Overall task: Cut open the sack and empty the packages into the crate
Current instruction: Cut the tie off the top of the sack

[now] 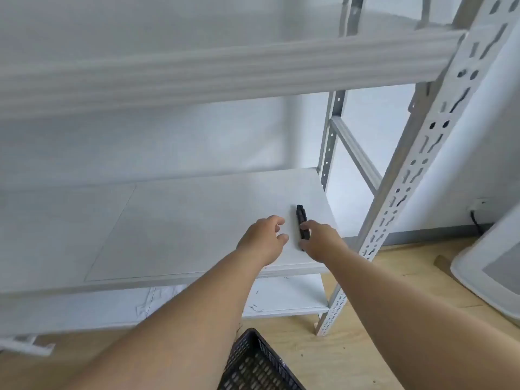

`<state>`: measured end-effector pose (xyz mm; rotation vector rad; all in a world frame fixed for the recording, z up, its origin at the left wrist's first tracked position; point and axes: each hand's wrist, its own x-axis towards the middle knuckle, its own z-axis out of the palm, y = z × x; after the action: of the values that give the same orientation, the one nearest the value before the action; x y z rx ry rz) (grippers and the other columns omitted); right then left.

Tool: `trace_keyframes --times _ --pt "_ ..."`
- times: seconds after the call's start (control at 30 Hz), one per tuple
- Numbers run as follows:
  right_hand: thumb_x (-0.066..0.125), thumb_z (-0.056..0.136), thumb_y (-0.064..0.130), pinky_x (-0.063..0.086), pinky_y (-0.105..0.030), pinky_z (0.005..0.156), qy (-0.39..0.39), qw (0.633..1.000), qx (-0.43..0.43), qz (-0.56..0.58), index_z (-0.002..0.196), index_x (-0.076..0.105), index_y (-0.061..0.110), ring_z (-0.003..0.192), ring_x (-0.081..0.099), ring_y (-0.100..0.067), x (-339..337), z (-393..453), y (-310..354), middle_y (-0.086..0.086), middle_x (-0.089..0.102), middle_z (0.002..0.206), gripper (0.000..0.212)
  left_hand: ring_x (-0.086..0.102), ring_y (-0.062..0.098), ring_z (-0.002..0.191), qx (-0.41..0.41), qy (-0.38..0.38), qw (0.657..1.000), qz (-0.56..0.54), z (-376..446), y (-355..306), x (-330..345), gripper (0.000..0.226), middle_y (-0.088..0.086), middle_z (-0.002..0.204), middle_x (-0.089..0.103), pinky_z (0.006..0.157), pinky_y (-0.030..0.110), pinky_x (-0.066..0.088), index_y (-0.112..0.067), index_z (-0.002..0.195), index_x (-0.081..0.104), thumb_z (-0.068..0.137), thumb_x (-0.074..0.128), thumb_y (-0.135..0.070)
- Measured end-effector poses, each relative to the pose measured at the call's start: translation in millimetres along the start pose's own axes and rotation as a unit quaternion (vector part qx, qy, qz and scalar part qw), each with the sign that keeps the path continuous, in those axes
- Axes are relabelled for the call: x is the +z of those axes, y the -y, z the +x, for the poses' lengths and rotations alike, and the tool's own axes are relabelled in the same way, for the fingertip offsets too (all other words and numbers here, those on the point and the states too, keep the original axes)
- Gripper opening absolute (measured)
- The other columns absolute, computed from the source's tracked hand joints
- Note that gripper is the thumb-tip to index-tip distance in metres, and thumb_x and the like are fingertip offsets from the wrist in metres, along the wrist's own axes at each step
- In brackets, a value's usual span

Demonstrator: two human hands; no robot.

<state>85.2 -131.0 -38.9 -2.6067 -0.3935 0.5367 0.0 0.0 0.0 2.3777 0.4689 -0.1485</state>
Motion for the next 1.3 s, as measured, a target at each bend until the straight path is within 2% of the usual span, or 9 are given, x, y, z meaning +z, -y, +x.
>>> trace_keyframes --times 0.23,0.43,0.67,0.77,0.9,1.0,1.1,1.2,1.3 --pt "0.05 0.092 0.039 0.041 -0.04 0.102 0.085 0.995 0.019 -0.044 0.147 0.03 0.037 0.127 0.041 -0.032 33.4 59.6 -12.5 -0.01 0.038 0.139 0.058 0.053 0.02 0.12 -0.121 0.041 0.991 -0.047 41.1 20.3 24.1 0.047 -0.001 0.136 0.053 0.102 0.036 0.044 -0.023 0.14 0.043 0.095 0.053 -0.032" --pt "0.052 0.094 0.026 0.044 -0.037 0.09 0.03 0.991 0.003 -0.128 0.134 0.046 0.027 0.124 0.035 -0.027 49.4 66.3 -20.6 -0.007 0.04 0.129 0.041 0.053 0.02 0.119 -0.146 0.05 0.986 -0.071 48.2 26.2 36.0 0.044 -0.002 0.135 0.054 0.101 0.034 0.045 -0.021 0.138 0.047 0.095 0.053 -0.031" --pt "0.058 0.086 0.016 0.05 -0.031 0.086 -0.006 0.997 -0.059 0.057 0.132 0.055 0.032 0.114 0.053 -0.025 62.2 29.3 3.0 -0.004 0.05 0.127 0.049 0.051 0.023 0.123 -0.169 -0.018 0.972 -0.159 29.6 39.5 33.9 0.048 0.001 0.139 0.051 0.101 0.032 0.043 -0.018 0.143 0.04 0.098 0.048 -0.032" --pt "0.062 0.083 0.012 0.044 -0.022 0.077 0.045 0.976 -0.153 0.145 0.127 0.058 0.034 0.104 0.058 -0.018 69.9 -16.4 32.2 0.002 0.053 0.121 0.049 0.056 0.023 0.118 -0.223 -0.083 0.929 -0.285 5.8 62.7 23.3 0.05 0.005 0.135 0.055 0.103 0.042 0.045 -0.018 0.142 0.042 0.098 0.044 -0.04" --pt "0.063 0.079 0.005 0.045 -0.017 0.073 0.115 0.948 -0.22 0.198 0.115 0.056 0.031 0.088 0.058 -0.008 95.9 -80.6 61.6 0.006 0.056 0.114 0.045 0.066 0.015 0.101 -0.24 -0.13 0.868 -0.414 -57.5 107.3 5.3 0.022 0.004 0.111 0.069 0.093 0.039 0.053 -0.02 0.107 0.066 0.099 0.048 -0.029" --pt "0.069 0.082 0.012 0.048 -0.019 0.07 0.174 0.927 -0.176 0.281 0.116 0.044 0.022 0.08 0.063 -0.006 119.6 -124.3 87.1 0.007 0.062 0.111 0.043 0.067 0.014 0.102 -0.238 -0.128 0.833 -0.483 -116.4 146.8 -9.6 0.018 0.002 0.108 0.072 0.097 0.037 0.05 -0.02 0.103 0.068 0.099 0.051 -0.023" --pt "0.063 0.092 0.029 0.053 -0.025 0.08 0.262 0.897 -0.094 0.344 0.124 0.046 0.019 0.092 0.069 -0.012 147.8 -166.0 114.9 -0.001 0.069 0.109 0.037 0.067 0.018 0.104 -0.245 -0.129 0.796 -0.538 -174.1 186.9 -24.8 0.02 0.0 0.103 0.074 0.099 0.038 0.048 -0.02 0.098 0.071 0.099 0.051 -0.021" --pt "0.054 0.098 0.022 0.057 -0.03 0.086 0.318 0.879 -0.092 0.344 0.122 0.055 0.011 0.097 0.07 -0.022 181.2 -209.2 145.3 -0.012 0.069 0.108 0.026 0.066 0.018 0.102 -0.232 -0.136 0.769 -0.58 -226.6 221.6 -37.9 0.019 -0.001 0.103 0.075 0.099 0.038 0.046 -0.017 0.1 0.07 0.099 0.051 -0.021" --pt "0.05 0.1 0.017 0.058 -0.025 0.073 0.363 0.847 -0.098 0.375 0.117 0.057 0.01 0.087 0.07 -0.018 208.8 -251.1 174.4 -0.011 0.07 0.104 0.02 0.066 0.02 0.096 -0.221 -0.144 0.75 -0.607 -270.3 248.4 -52.2 0.02 0.001 0.105 0.074 0.087 0.036 0.049 -0.014 0.106 0.068 0.099 0.05 -0.02"
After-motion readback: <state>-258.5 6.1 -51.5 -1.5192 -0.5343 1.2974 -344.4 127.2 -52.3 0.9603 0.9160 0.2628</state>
